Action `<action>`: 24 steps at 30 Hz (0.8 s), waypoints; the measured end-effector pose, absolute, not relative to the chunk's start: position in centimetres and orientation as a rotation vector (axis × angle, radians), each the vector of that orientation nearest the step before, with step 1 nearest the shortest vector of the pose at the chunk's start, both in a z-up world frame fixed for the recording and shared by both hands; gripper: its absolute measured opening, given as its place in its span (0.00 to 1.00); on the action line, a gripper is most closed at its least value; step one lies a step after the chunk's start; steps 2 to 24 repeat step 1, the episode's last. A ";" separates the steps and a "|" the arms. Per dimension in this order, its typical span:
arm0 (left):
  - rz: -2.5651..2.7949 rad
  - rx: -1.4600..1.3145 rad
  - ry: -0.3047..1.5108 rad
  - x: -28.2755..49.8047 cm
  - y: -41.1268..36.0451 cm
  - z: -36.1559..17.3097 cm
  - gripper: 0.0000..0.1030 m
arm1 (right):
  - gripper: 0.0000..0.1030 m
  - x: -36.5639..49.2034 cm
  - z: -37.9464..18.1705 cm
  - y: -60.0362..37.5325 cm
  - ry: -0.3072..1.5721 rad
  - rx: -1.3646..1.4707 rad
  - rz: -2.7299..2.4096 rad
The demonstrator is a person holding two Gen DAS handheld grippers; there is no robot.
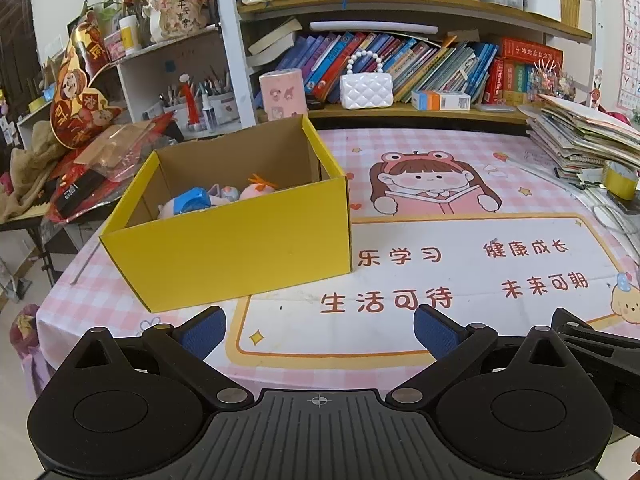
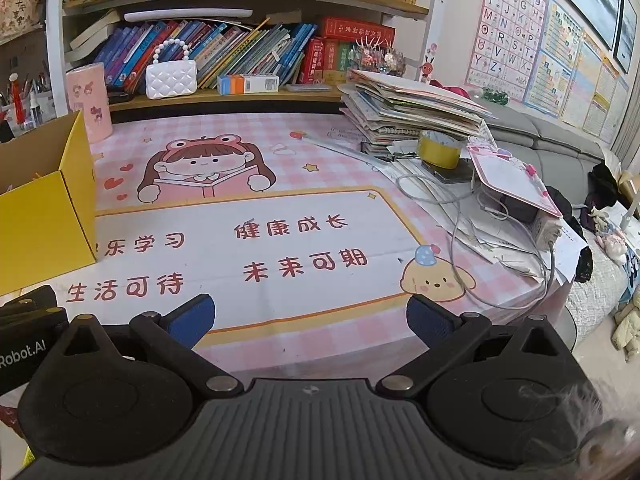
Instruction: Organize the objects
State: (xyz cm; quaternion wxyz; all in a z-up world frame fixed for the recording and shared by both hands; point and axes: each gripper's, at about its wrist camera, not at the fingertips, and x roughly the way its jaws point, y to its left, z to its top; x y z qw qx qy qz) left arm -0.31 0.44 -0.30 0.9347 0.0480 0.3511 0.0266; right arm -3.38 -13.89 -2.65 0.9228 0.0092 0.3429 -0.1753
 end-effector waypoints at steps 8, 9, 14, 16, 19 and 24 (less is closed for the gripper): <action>0.055 0.097 0.722 -0.2 0.4 -0.3 0.99 | 1.00 -3.3 -2.7 -13.9 0.706 0.018 -0.359; 0.055 0.097 0.722 -0.2 0.4 -0.3 0.99 | 1.00 -3.3 -2.7 -13.9 0.706 0.018 -0.359; 0.055 0.097 0.722 -0.2 0.4 -0.3 0.99 | 1.00 -3.3 -2.7 -13.9 0.706 0.018 -0.359; 0.055 0.097 0.722 -0.2 0.4 -0.3 0.99 | 1.00 -3.3 -2.7 -13.9 0.706 0.018 -0.359; 0.055 0.097 0.722 -0.2 0.4 -0.3 0.99 | 1.00 -3.3 -2.7 -13.9 0.706 0.018 -0.359; 0.055 0.097 0.722 -0.2 0.4 -0.3 0.99 | 1.00 -3.3 -2.7 -13.9 0.706 0.018 -0.359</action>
